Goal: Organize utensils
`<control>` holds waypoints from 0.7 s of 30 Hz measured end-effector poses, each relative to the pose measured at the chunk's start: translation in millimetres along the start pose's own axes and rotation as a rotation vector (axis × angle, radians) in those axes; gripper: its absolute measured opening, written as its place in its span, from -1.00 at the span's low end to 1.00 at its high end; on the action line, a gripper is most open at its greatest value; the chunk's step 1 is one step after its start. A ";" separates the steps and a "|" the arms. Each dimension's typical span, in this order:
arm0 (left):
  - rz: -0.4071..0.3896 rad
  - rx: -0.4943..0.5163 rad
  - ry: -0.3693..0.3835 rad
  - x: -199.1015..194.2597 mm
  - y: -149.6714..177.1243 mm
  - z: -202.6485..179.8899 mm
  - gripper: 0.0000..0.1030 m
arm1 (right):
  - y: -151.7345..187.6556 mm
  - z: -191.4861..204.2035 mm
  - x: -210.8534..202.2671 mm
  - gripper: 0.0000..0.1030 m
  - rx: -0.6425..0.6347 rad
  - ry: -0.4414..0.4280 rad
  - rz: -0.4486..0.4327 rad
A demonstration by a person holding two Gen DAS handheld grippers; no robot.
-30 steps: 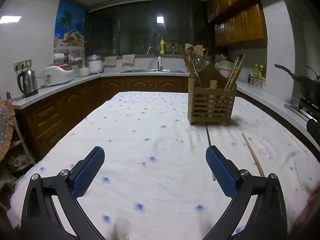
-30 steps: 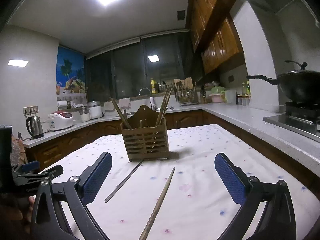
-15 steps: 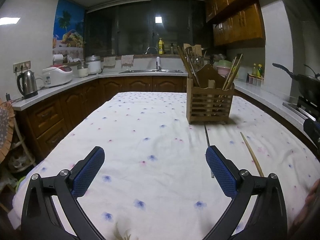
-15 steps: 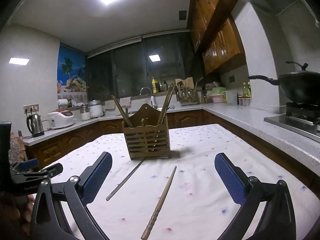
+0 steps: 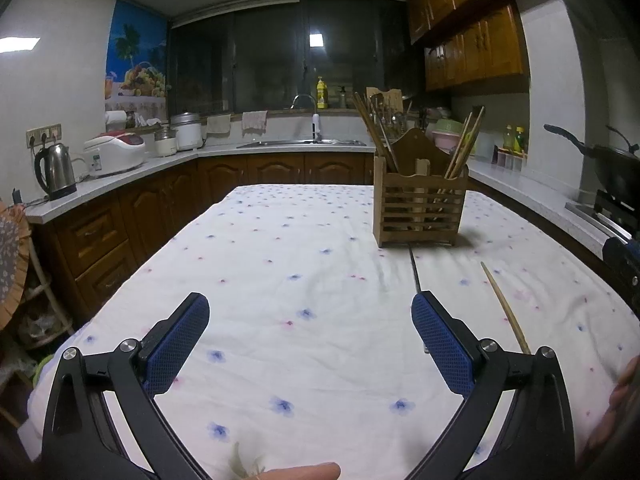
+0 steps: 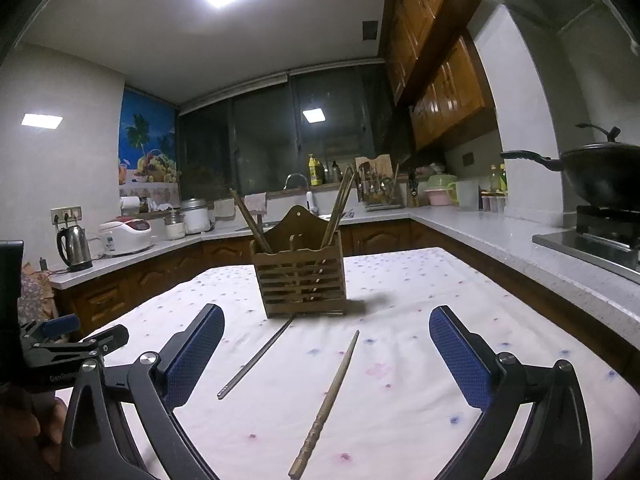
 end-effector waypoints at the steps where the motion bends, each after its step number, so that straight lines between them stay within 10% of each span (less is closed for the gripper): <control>1: 0.000 -0.001 0.001 0.0 -0.2 0.1 1.00 | 0.1 0.0 0.0 1.00 0.000 -0.001 0.001; 21: -0.004 -0.005 0.000 -1.5 -1.2 1.0 1.00 | 2.3 1.4 0.6 1.00 -0.003 -0.007 0.011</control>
Point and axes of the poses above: each gripper's, at about its wrist camera, not at the fingertips, and x roughly the way its jaws point, z to its left, y to its underside, the point moved 6 cm from there along x, roughly the way its jaws point, and after that the axes turned 1 degree about -z, right-handed, at the moved point
